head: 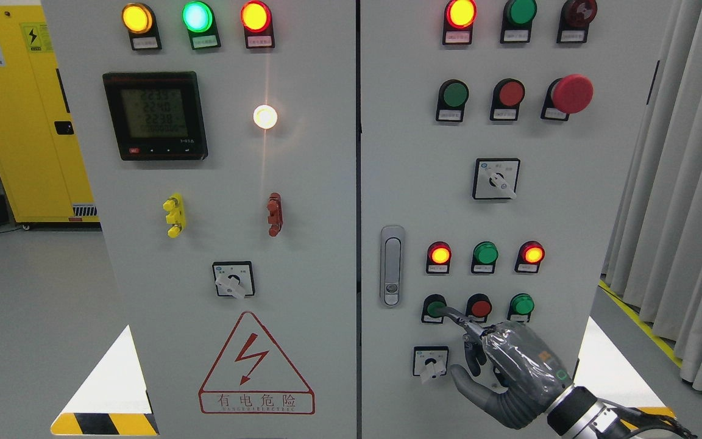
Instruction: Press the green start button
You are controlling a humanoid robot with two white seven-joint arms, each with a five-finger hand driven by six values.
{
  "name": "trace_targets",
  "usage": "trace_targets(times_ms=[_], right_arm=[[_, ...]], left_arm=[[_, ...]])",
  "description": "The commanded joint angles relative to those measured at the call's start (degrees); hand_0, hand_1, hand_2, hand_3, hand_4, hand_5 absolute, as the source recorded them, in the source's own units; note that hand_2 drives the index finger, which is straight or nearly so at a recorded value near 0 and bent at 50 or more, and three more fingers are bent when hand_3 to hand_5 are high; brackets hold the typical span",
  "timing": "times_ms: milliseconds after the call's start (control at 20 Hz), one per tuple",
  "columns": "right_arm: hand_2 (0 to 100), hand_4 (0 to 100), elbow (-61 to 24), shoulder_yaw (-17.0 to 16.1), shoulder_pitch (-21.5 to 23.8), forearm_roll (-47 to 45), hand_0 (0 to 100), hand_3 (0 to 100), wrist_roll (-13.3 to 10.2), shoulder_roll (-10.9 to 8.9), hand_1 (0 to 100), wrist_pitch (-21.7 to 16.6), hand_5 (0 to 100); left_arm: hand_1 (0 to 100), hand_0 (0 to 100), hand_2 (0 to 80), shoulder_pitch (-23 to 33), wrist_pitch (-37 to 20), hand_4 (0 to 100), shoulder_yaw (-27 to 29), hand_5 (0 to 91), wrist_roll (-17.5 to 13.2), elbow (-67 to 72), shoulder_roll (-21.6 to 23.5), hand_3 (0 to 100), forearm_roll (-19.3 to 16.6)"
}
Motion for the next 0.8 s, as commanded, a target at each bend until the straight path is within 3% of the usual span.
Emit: trace_targets(times_ms=[0,150,300,550,600,700,750], right_arm=[[0,84,-7.43,-0.45,6.33,-6.27,78,84,0.07,-0.17,74,-0.40,95],[0,84,-9.37,-0.63,11.34,-11.28,79,84,-0.11,-0.26,74,-2.42,95],[0,83,-11.47,-2.82,17.31,-15.24,84,84,-0.72,-0.08,75,-2.86,95],[0,83,-12.62,-4.67,24.53,-22.00,91,82,-5.02,0.18,76,-2.69,93],[0,84,-12.80,-4.67,26.02,-24.37,96,80,-5.29,0.27,77,-2.51,85],[0,83,-13.32,-5.37,29.62,-29.55,100,79,-5.29,0.36,77,-2.07,81],[0,68,-13.50,-5.37,31.29,-32.01,100,66,-5.29,0.36,76,-1.64,59]], left_arm=[[56,12,0.0,-1.67,0.01,0,-0.02,0.0,-0.03,-1.58,0.00,0,0.00],[56,12,0.0,-1.67,0.01,0,0.07,0.0,-0.03,-1.58,0.00,0,0.00],[56,12,0.0,-1.67,0.01,0,-0.01,0.0,-0.03,-1.58,0.00,0,0.00],[56,12,0.0,-1.67,0.01,0,-0.01,0.0,-0.03,-1.58,0.00,0,0.00],[56,12,0.0,-1.67,0.01,0,0.07,0.0,-0.03,-1.58,0.00,0,0.00],[56,12,0.0,-1.67,0.01,0,-0.02,0.0,-0.03,-1.58,0.00,0,0.00],[56,12,0.0,-1.67,0.01,0,-0.02,0.0,-0.03,-1.58,0.00,0,0.00]])
